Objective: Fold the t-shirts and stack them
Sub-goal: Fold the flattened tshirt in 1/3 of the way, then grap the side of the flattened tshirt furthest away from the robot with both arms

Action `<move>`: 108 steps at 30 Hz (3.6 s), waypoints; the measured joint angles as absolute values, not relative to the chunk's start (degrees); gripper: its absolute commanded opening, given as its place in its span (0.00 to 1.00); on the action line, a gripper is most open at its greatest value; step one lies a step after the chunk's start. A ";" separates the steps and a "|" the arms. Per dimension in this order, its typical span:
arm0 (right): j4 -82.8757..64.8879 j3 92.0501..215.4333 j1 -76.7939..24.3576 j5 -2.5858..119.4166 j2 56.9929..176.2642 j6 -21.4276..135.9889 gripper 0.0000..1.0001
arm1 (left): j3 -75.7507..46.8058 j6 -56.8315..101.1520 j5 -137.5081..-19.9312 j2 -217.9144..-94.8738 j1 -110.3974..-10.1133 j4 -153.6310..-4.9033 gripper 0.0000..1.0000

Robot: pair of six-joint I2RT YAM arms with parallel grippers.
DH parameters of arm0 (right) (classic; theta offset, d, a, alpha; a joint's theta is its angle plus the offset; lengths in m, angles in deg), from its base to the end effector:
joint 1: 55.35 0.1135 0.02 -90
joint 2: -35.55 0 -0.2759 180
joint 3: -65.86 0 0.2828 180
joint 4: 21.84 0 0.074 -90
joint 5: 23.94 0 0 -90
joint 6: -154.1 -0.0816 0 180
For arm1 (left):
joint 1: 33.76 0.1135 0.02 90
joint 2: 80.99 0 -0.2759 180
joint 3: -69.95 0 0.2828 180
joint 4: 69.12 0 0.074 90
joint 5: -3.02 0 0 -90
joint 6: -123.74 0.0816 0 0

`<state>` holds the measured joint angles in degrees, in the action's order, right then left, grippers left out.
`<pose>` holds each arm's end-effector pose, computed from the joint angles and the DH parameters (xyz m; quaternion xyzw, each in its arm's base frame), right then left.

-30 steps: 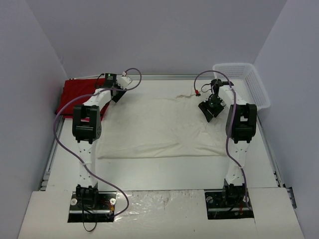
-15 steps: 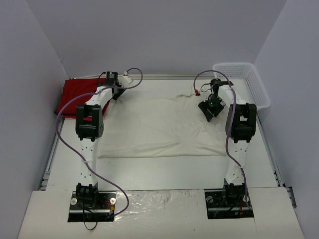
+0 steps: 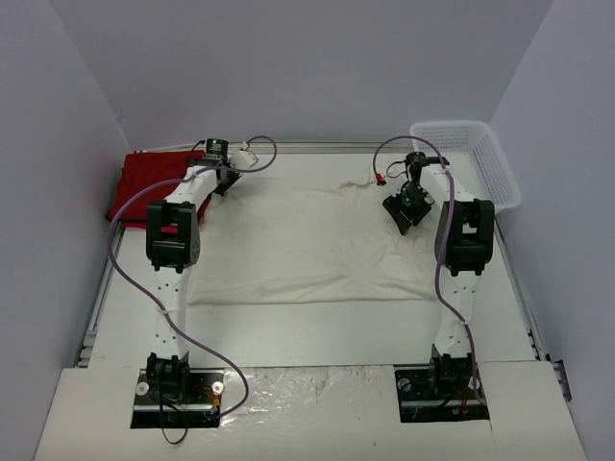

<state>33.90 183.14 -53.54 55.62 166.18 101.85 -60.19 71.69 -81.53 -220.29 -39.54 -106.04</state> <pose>0.5291 0.0315 0.1135 -0.3469 0.9160 0.0294 0.1995 0.6121 -0.0698 0.1366 0.3615 0.8531 0.0611 0.3711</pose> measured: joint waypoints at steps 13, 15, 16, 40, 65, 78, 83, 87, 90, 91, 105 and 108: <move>33.72 183.12 -53.50 56.14 166.00 101.48 0.50 | -59.88 71.17 -81.62 -219.77 -39.67 -107.70 0.02; 33.06 183.12 -53.52 56.49 165.87 101.00 0.49 | -58.09 70.54 -81.94 -218.79 -39.78 -106.80 0.03; 32.50 183.12 -53.52 56.65 165.83 100.69 0.49 | -57.04 70.23 -82.25 -218.24 -39.84 -106.23 0.02; 24.02 193.09 -52.14 54.44 165.85 96.02 0.51 | -52.60 66.71 -85.57 -213.63 -41.22 -101.51 0.02; 9.35 214.22 -47.12 61.83 186.04 93.57 0.52 | -43.62 64.68 -85.77 -208.05 -41.96 -99.48 0.02; 1.74 216.45 -47.12 64.23 188.38 92.54 0.61 | -41.17 62.91 -85.70 -208.03 -42.16 -99.15 0.02; 0.43 217.92 -47.09 64.36 190.55 92.13 0.61 | -41.09 62.51 -85.70 -207.62 -42.44 -99.20 0.02; -0.18 219.84 -47.09 64.38 191.95 91.36 0.61 | -41.06 62.19 -85.68 -206.92 -42.75 -99.24 0.02; -0.75 220.56 -47.09 64.38 192.56 90.86 0.60 | -41.06 62.06 -85.55 -206.63 -42.97 -99.26 0.03; -0.86 220.71 -47.09 64.36 192.67 90.66 0.58 | -41.06 62.03 -85.53 -206.57 -43.06 -99.28 0.02; -3.04 216.91 -49.39 60.17 191.33 85.00 0.50 | -41.09 61.77 -84.22 -206.50 -43.60 -100.94 0.02; -2.96 216.84 -50.26 58.40 191.31 84.19 0.50 | -41.17 61.75 -84.00 -206.50 -43.78 -101.60 0.03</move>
<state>-2.96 216.84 -50.26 58.40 191.31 84.19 -41.17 61.75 -84.00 -206.50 -43.78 -101.60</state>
